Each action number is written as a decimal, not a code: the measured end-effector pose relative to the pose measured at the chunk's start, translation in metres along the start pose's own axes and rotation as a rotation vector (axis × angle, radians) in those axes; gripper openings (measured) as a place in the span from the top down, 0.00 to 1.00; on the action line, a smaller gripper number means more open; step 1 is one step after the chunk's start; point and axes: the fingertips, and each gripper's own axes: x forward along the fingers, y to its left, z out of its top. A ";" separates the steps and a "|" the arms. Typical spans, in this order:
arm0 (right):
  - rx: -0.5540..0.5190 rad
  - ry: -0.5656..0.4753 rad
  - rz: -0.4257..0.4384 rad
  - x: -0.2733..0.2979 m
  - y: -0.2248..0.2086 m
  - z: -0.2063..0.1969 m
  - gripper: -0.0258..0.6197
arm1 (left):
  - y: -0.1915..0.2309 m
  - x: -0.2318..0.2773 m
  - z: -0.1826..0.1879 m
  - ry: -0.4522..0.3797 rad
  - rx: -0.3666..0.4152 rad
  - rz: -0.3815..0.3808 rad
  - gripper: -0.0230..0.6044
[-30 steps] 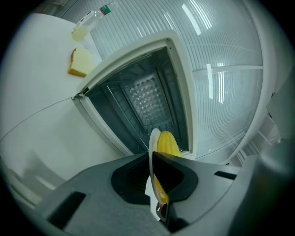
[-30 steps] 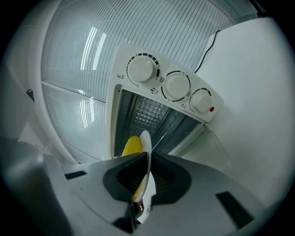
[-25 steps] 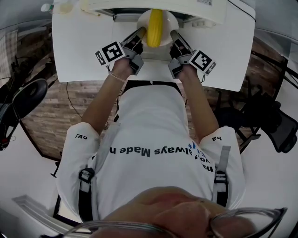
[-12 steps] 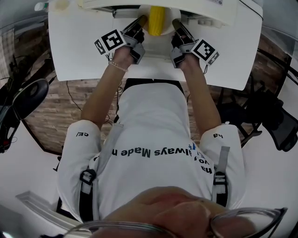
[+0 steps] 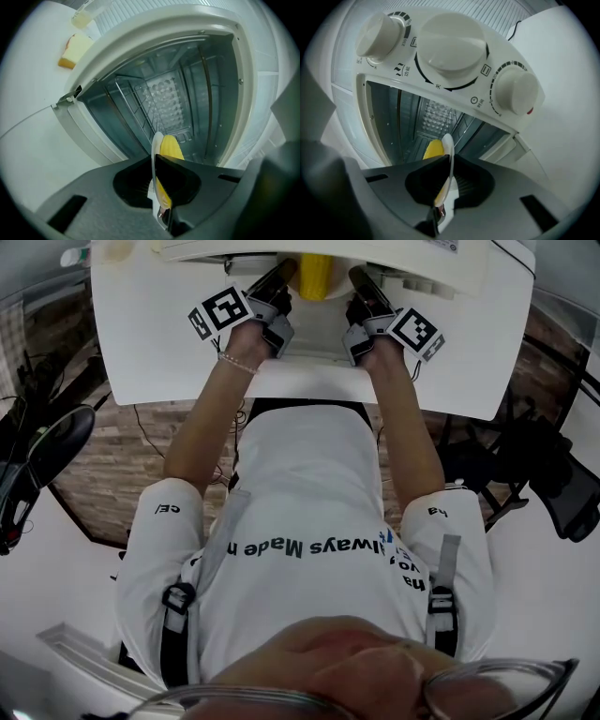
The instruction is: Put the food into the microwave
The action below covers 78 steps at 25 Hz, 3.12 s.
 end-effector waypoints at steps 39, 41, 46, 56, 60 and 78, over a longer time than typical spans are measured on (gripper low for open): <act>0.097 -0.003 -0.002 0.015 -0.001 -0.012 0.88 | 0.007 -0.002 0.003 -0.122 -0.199 -0.047 0.94; 0.109 0.002 0.011 0.009 0.003 -0.020 0.88 | 0.004 -0.002 0.002 -0.120 -0.196 -0.050 0.94; 0.171 0.016 0.054 0.009 0.012 -0.033 0.89 | 0.002 0.000 0.003 -0.116 -0.198 -0.052 0.94; 0.292 -0.062 0.035 0.024 0.000 -0.018 0.93 | 0.004 0.016 0.009 -0.065 -0.221 -0.085 0.94; 0.299 -0.070 0.027 0.030 -0.002 -0.012 0.93 | 0.005 0.019 0.011 -0.066 -0.217 -0.081 0.94; 0.291 -0.096 0.046 0.035 0.007 -0.005 0.93 | 0.001 0.023 0.019 -0.079 -0.210 -0.073 0.94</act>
